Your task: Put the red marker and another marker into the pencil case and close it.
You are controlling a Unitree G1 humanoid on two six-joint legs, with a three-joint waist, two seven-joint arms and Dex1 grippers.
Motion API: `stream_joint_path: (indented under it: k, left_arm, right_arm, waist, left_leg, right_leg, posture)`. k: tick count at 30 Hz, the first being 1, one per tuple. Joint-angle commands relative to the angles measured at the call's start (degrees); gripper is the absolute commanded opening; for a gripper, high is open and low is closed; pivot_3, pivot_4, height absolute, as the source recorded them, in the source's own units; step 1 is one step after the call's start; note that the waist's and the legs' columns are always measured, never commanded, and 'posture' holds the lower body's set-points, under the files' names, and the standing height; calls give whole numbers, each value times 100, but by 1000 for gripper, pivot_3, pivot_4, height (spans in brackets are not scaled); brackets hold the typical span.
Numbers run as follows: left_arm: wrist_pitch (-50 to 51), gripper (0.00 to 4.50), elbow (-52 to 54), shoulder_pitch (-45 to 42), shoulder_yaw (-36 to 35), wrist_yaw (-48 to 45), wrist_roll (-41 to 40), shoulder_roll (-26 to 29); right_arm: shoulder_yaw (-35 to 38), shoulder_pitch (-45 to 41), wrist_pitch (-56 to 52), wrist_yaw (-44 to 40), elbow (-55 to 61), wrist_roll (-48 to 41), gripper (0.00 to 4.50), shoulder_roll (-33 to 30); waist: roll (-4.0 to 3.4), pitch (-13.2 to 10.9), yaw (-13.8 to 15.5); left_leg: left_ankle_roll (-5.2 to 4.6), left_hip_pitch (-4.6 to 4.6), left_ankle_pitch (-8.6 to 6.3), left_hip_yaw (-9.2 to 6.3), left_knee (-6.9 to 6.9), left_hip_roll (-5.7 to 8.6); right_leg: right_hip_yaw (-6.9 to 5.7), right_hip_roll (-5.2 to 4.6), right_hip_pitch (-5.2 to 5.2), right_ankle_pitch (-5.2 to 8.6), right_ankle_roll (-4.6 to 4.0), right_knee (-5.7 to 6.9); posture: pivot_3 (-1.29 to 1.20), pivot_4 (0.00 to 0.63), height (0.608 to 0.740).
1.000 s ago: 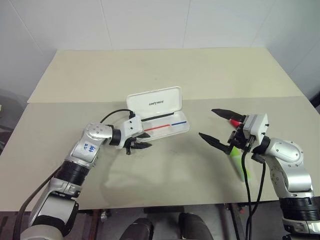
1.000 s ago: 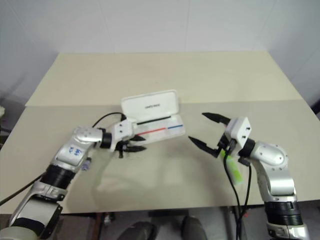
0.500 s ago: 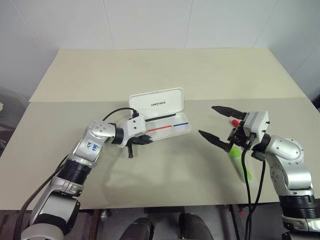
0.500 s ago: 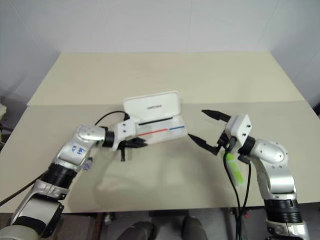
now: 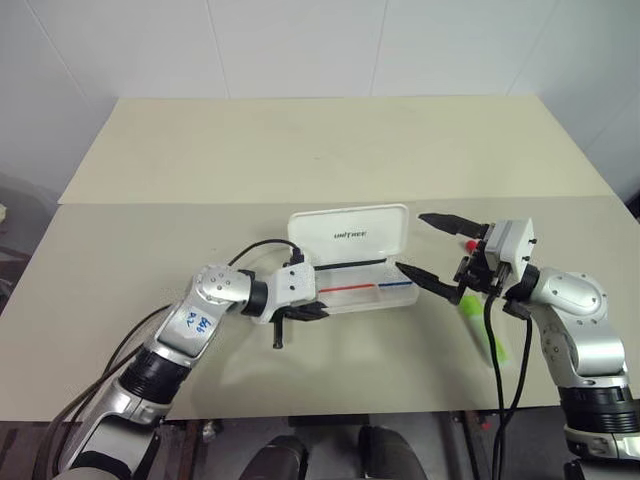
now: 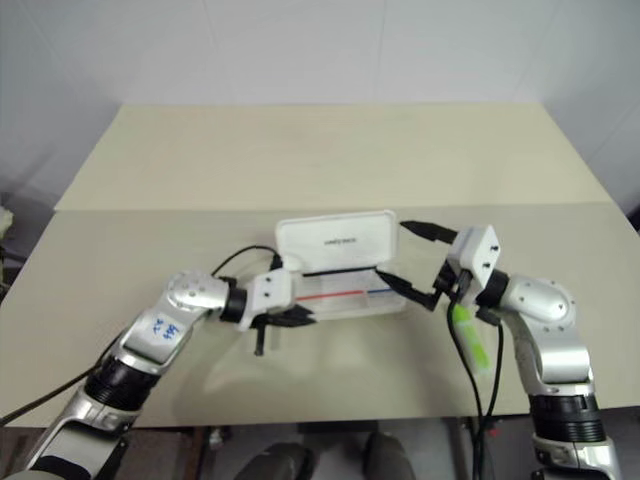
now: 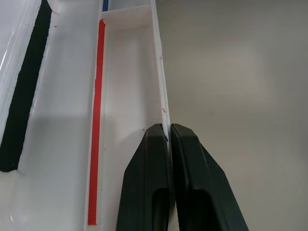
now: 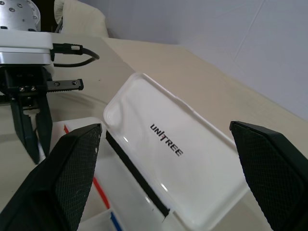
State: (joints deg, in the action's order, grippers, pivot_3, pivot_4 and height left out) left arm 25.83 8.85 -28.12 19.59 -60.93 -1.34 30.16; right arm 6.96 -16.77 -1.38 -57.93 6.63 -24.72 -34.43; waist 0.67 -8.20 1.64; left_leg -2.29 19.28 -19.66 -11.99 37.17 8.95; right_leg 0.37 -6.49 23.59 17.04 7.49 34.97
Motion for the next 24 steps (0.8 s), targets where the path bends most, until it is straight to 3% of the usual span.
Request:
stream_joint_path:
  k: [1, 9, 14, 20, 24]
  left_arm:
    - [197, 31, 441, 165, 157, -3, -111, 14]
    - [627, 31, 518, 244, 252, 209, 9, 118]
    - [497, 1473, 376, 186, 259, 335, 73, 91]
    - [438, 3552, 322, 116, 239, 321, -8, 41]
    - [417, 3552, 468, 168, 179, 262, -222, -42]
  right_arm:
    - [63, -17, -29, -30, 289, -142, 4500, -81]
    - [39, -56, -21, -30, 240, -104, 4500, -34]
    - [38, -109, 56, -41, 159, -73, 4500, -21]
    - [9, -185, 111, -57, 52, -44, 4500, -4]
    - [2, -215, 132, -75, 9, -41, 4500, -4]
  waist:
    - [0, 0, 0]
    - [0, 0, -3]
    - [0, 0, -4]
    - [0, 0, 5]
    - [0, 0, 7]
  left_leg:
    - [0, -1, 0, 1, 0, 0]
    - [2, -2, -1, 5, 1, -2]
    - [3, -3, -1, 7, 2, -4]
    - [5, -3, -2, 8, 9, -5]
    - [5, -3, -2, 9, 13, -4]
  right_leg:
    - [1, 0, -1, 0, 0, 0]
    - [2, 0, -1, 0, 0, -1]
    - [2, 1, -1, 0, 0, -1]
    - [2, 1, -6, 0, 0, -2]
    - [2, 1, -9, 0, 0, -4]
  posture:
    - [0, 150, 740]
    - [0, 150, 740]
    - [0, 150, 740]
    - [0, 150, 740]
    - [0, 150, 740]
